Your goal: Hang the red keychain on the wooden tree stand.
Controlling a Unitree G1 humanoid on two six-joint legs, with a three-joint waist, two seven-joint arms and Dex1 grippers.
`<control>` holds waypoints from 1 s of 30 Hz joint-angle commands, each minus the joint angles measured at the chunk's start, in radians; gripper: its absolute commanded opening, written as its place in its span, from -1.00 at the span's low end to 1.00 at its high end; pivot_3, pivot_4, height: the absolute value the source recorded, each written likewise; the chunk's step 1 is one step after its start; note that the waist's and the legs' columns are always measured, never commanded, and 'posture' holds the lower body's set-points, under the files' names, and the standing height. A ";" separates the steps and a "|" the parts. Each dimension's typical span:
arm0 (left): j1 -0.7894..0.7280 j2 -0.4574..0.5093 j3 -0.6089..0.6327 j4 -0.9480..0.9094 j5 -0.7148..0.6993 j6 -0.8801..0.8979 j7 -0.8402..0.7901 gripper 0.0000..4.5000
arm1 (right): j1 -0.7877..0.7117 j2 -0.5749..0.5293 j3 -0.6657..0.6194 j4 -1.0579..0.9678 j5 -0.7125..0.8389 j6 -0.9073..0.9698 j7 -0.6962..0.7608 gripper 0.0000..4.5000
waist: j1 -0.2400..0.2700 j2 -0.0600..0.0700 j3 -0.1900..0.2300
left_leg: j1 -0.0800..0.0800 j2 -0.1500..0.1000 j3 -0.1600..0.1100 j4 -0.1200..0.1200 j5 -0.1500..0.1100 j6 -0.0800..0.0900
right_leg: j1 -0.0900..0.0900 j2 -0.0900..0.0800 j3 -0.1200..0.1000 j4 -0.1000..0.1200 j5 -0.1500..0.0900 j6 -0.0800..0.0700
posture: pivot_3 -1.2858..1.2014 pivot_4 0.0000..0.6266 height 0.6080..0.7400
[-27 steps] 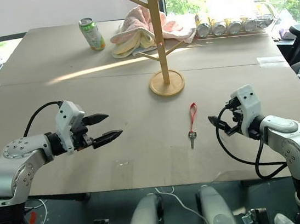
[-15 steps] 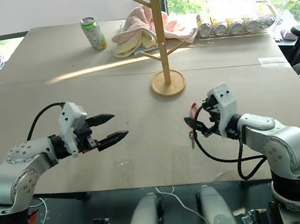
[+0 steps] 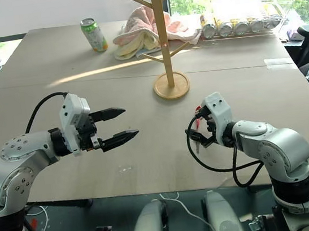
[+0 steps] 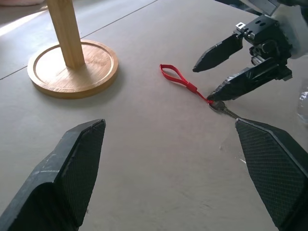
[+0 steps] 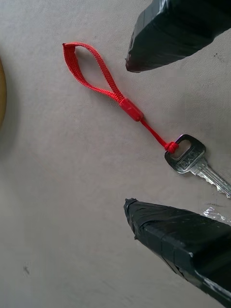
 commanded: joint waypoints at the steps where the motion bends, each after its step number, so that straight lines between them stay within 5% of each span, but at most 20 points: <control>1: -0.025 0.025 0.001 -0.026 -0.021 -0.037 -0.059 0.97 | -0.014 -0.002 0.039 0.008 -0.037 -0.049 -0.019 1.00 | 0.000 0.000 0.000 | 0.000 0.000 0.000 0.000 0.000 0.000 | 0.000 0.000 0.000 0.000 0.000 0.000 | 0.03 -0.52 0.88; 15: -0.088 0.068 -0.023 0.023 -0.022 -0.064 -0.155 0.97 | -0.003 -0.007 0.124 0.101 -0.150 -0.173 -0.043 1.00 | -0.001 0.000 0.000 | 0.000 0.000 0.000 0.000 0.000 0.000 | -0.001 0.000 0.000 0.000 0.000 0.000 | 0.03 -0.52 0.88; 18: -0.085 0.070 -0.019 0.021 -0.025 -0.064 -0.155 1.00 | -0.001 -0.025 0.165 0.103 -0.173 -0.201 -0.027 0.59 | -0.001 0.000 0.000 | 0.000 0.000 0.000 0.000 0.000 0.000 | -0.001 0.000 0.000 0.000 0.000 0.000 | 0.03 -0.52 0.88; 25: -0.064 0.079 0.010 -0.003 -0.058 -0.039 -0.145 1.00 | 0.012 -0.107 0.297 0.128 -0.222 -0.314 0.067 -0.86 | -0.004 -0.001 0.000 | 0.000 0.000 0.000 0.000 0.000 0.000 | -0.001 0.001 0.001 0.000 0.000 0.000 | 0.03 -0.52 0.88; 30: -0.060 0.088 0.022 -0.010 -0.075 -0.024 -0.139 1.00 | 0.012 -0.104 0.310 0.144 -0.235 -0.338 0.093 -0.98 | -0.005 -0.002 0.000 | 0.001 0.001 0.000 0.000 0.000 0.000 | 0.000 0.001 0.001 0.000 0.000 0.000 | 0.03 -0.52 0.88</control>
